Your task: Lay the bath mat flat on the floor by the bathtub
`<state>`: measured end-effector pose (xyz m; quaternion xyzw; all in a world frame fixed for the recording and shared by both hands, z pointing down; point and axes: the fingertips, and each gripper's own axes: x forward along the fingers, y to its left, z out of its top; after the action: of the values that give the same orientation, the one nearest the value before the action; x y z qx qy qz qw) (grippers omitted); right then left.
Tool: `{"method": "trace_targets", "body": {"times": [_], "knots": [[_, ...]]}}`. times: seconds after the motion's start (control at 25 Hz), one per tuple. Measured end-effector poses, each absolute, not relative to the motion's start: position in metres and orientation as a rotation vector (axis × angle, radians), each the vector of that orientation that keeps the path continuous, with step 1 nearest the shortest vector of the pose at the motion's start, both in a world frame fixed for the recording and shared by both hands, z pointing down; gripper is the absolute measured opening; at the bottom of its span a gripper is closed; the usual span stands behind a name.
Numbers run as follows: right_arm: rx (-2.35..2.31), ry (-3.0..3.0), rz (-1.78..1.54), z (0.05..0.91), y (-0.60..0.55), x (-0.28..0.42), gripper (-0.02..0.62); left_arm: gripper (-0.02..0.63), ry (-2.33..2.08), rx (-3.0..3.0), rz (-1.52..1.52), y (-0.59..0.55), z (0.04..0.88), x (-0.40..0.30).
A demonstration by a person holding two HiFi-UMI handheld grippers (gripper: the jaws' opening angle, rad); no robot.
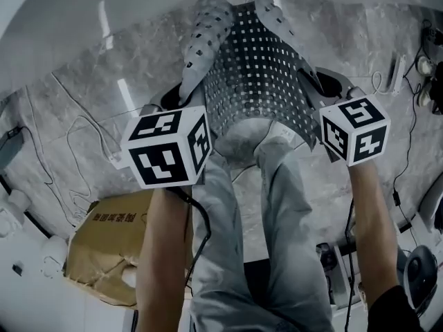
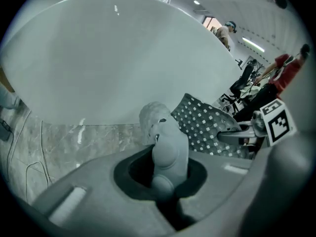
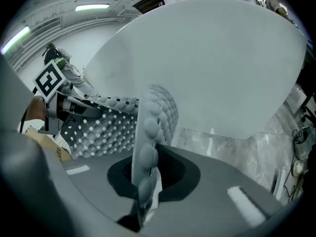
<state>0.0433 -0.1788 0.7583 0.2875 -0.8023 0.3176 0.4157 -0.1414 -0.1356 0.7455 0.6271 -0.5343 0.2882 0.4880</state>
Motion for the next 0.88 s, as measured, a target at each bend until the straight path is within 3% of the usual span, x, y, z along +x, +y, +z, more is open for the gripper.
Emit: {"method": "trace_targets", "body": {"times": [0.88], "knots": [[0.595,-1.996,0.698,0.841,-0.213,0.019,0.023,0.021,-1.322,1.496,0.785,-0.144,0.838,-0.173]]}}
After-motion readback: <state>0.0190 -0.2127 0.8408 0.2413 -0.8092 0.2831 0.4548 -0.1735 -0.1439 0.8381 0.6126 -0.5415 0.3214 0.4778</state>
